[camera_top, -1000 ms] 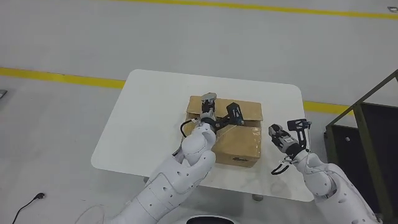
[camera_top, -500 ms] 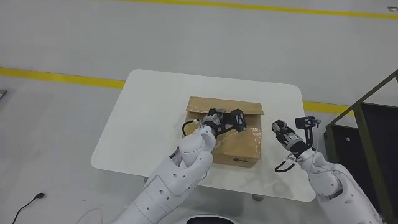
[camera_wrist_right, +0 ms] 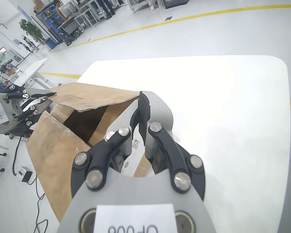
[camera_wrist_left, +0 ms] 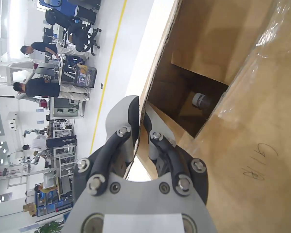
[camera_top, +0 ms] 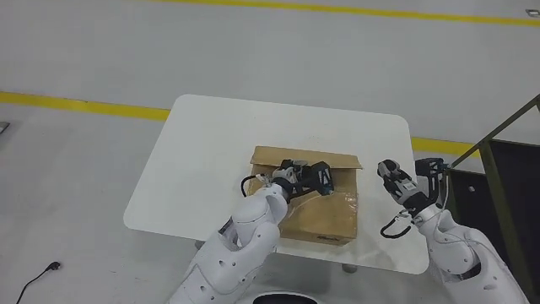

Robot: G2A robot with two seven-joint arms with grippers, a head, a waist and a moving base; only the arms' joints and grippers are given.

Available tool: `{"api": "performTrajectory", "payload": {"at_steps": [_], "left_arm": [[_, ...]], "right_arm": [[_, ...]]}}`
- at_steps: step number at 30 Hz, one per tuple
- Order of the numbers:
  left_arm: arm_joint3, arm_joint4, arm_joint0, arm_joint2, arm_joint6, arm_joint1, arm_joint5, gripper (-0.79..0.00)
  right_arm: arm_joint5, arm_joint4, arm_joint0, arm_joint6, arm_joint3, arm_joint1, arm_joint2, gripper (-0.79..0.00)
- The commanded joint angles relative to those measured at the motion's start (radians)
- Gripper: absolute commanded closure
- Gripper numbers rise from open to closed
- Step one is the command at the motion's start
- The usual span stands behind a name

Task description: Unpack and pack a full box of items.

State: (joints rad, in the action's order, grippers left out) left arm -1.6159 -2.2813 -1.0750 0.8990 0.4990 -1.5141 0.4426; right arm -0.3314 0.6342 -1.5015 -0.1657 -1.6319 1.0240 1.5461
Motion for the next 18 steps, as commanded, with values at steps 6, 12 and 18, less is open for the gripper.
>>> {"api": "performTrajectory", "payload": {"at_steps": [6,12,18], "left_arm": [[0.032,-0.011,0.053,0.0,-0.009,-0.01,-0.059,-0.785],[0.158,0.011,0.172,-0.038,-0.016,-0.044,-0.169,-0.785],[0.372,0.034,0.312,-0.078,-0.002,-0.089,-0.305,-0.785]], "right_arm": [[0.004,0.0,-0.009,-0.009,-0.016,0.002,0.009,-0.015],[0.017,-0.003,-0.013,-0.002,-0.022,0.005,0.017,-0.015],[0.027,-0.013,-0.018,-0.001,-0.027,0.008,0.025,0.0]]}}
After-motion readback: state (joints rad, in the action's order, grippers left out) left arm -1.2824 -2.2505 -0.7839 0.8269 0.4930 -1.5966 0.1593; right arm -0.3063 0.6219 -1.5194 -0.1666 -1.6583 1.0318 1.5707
